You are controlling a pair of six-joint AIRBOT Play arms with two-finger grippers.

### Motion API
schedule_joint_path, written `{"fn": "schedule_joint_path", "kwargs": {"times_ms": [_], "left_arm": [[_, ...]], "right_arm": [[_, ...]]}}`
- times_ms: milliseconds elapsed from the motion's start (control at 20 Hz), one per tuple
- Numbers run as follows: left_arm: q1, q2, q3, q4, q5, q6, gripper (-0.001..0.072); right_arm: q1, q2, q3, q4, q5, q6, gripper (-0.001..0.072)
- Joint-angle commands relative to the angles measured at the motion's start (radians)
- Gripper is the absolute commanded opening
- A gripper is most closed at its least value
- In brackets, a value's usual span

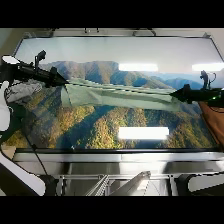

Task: Fold the shirts.

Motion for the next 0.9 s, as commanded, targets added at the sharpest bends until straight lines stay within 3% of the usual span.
{"fn": "schedule_joint_path", "kwargs": {"times_ms": [0,100,250,350,400,450,500,600,650,700,850], "left_arm": [[-0.013,-0.145,0.154,0.004,-0.027,-0.029,0.0011],[-0.029,-0.186,0.195,0.004,-0.046,-0.029,0.0014],[-0.045,-0.193,0.167,0.003,-0.017,-0.001,0.012],[-0.05,-0.193,0.163,0.001,-0.015,0.002,0.0127],[-0.05,-0.193,0.182,-0.006,-0.031,0.0,0.0253],[-0.044,-0.192,0.214,-0.007,-0.056,-0.002,0.0295],[-0.036,-0.186,0.245,-0.007,-0.076,-0.003,0.0295],[-0.015,-0.15,0.259,-0.006,-0.084,-0.005,0.0295],[-0.003,-0.12,0.238,-0.006,-0.074,-0.005,0.0295],[0.007,-0.087,0.197,-0.006,-0.053,-0.004,0.0295],[0.01,-0.026,0.101,-0.008,-0.026,-0.004,0.0295]], "right_arm": [[0.033,-0.081,0.042,-0.047,-0.058,-0.036,0.0022],[0.036,-0.082,0.042,-0.077,-0.06,-0.036,0.0022],[0.034,-0.081,0.043,-0.076,-0.037,-0.035,0.0022],[0.034,-0.08,0.058,-0.076,0.004,-0.035,0.0037],[0.028,-0.08,0.079,-0.08,0.05,-0.035,0.017],[0.018,-0.08,0.107,-0.08,0.108,-0.035,0.0313],[0.005,-0.08,0.143,-0.092,0.156,-0.02,0.0355],[-0.035,-0.073,0.22,-0.179,0.194,0.074,0.0366],[-0.051,-0.069,0.246,-0.244,0.185,0.119,0.0427],[-0.064,-0.068,0.261,-0.31,0.162,0.17,0.0591],[-0.066,-0.09,0.261,-0.381,0.125,0.224,0.0618]]}}
